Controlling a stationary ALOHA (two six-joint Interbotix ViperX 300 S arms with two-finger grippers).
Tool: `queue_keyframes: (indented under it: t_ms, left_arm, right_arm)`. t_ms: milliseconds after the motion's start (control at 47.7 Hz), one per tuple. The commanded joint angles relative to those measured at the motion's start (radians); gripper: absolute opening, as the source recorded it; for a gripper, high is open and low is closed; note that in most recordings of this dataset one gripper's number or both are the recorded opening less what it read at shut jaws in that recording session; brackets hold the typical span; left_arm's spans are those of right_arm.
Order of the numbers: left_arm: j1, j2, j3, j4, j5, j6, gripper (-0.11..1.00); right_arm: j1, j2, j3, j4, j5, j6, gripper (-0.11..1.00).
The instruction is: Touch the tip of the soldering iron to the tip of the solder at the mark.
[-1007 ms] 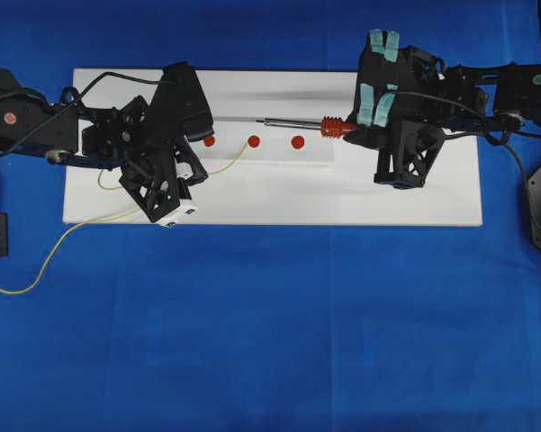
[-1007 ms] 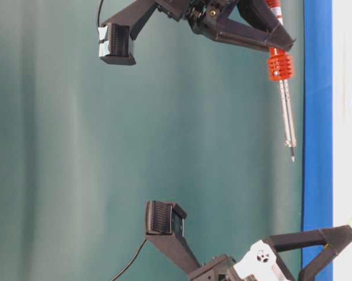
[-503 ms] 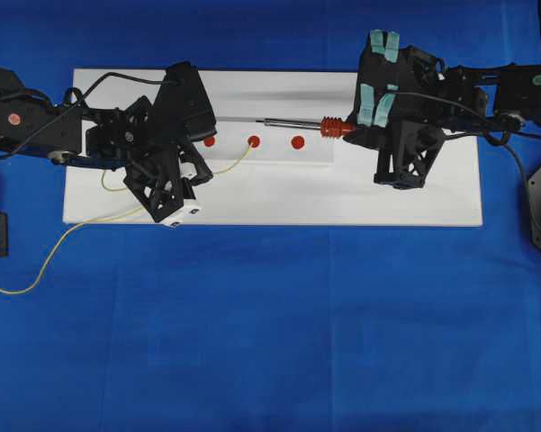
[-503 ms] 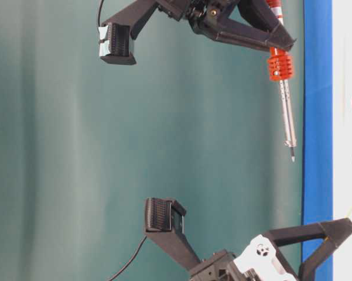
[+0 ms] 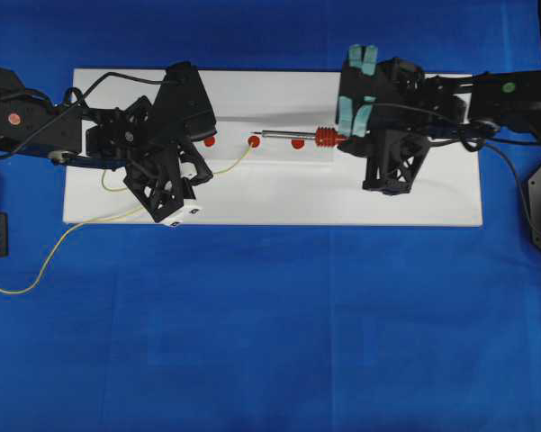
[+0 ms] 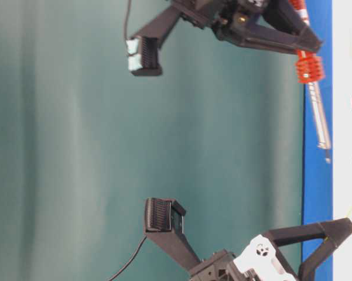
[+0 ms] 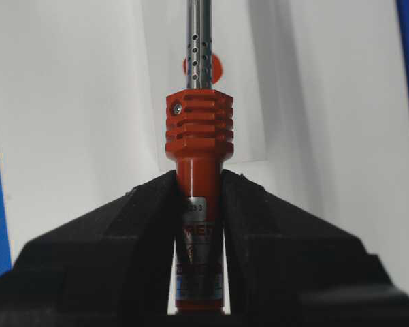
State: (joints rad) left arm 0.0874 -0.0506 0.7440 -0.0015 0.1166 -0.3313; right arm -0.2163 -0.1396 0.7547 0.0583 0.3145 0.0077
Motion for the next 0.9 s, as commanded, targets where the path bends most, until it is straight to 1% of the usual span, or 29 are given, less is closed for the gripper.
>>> queue_keyframes:
  t_ms: [0, 881]
  left_arm:
    - [-0.002, -0.009, -0.015, 0.003, -0.006, 0.000, 0.01]
    - [-0.002, -0.011, -0.015, 0.003, -0.003, 0.000, 0.01]
  right_arm:
    - [0.000, 0.006, -0.028, -0.002, -0.009, 0.000, 0.06]
    - [0.008, 0.052, -0.023, -0.002, -0.017, 0.000, 0.06]
